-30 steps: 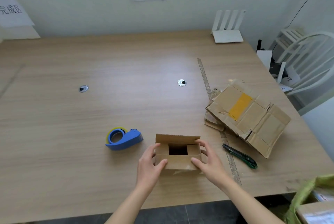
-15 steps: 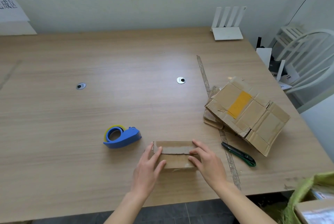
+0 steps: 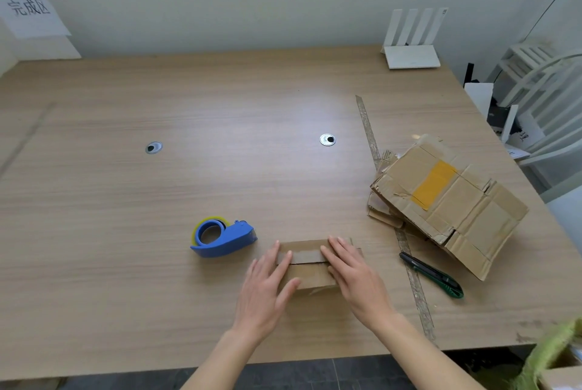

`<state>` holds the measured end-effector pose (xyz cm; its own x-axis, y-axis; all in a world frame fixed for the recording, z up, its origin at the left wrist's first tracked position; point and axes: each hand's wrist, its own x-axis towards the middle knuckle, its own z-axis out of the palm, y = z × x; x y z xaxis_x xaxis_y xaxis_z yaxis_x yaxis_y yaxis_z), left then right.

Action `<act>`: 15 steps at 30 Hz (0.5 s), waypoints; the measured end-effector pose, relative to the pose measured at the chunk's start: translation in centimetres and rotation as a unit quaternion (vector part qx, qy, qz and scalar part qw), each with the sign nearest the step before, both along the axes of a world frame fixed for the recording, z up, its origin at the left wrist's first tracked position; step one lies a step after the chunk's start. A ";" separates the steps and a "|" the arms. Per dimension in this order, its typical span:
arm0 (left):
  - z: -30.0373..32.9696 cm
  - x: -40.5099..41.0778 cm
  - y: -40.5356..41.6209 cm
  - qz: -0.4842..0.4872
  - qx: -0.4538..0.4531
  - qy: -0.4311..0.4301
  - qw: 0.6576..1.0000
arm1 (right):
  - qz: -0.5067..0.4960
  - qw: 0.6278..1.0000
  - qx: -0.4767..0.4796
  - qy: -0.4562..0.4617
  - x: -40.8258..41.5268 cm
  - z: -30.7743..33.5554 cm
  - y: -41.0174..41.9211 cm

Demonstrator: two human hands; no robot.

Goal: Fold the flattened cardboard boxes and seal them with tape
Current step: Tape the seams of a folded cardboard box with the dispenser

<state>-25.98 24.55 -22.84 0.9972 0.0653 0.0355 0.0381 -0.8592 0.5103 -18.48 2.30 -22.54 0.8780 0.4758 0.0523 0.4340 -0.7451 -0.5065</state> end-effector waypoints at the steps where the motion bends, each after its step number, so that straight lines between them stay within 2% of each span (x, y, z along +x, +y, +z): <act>1: 0.4 0.6 0.7 0.019 -0.004 -0.014 1.000 | 0.002 1.000 -0.002 -0.003 0.0 -0.2 -0.2; 4: 0.6 2.9 3.8 0.111 0.029 -0.042 0.992 | 0.010 1.000 -0.013 -0.019 0.1 -0.3 -0.4; 8: -0.7 4.8 7.8 0.172 0.113 0.002 0.979 | 0.028 0.993 -0.035 -0.112 0.2 -0.4 -0.2; 12: -2.2 5.3 9.3 0.162 0.183 0.072 0.967 | 0.051 0.985 -0.051 -0.159 0.5 -0.8 0.1; 15: -1.8 5.6 9.7 0.143 0.194 0.071 0.968 | 0.054 0.986 -0.041 -0.151 0.8 -0.6 -0.1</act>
<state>-20.42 34.22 -24.60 0.9367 0.3493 -0.0234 0.3494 -0.9289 0.1226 -17.70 2.23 -23.14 0.7728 0.5789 0.2602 0.6342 -0.7200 -0.2816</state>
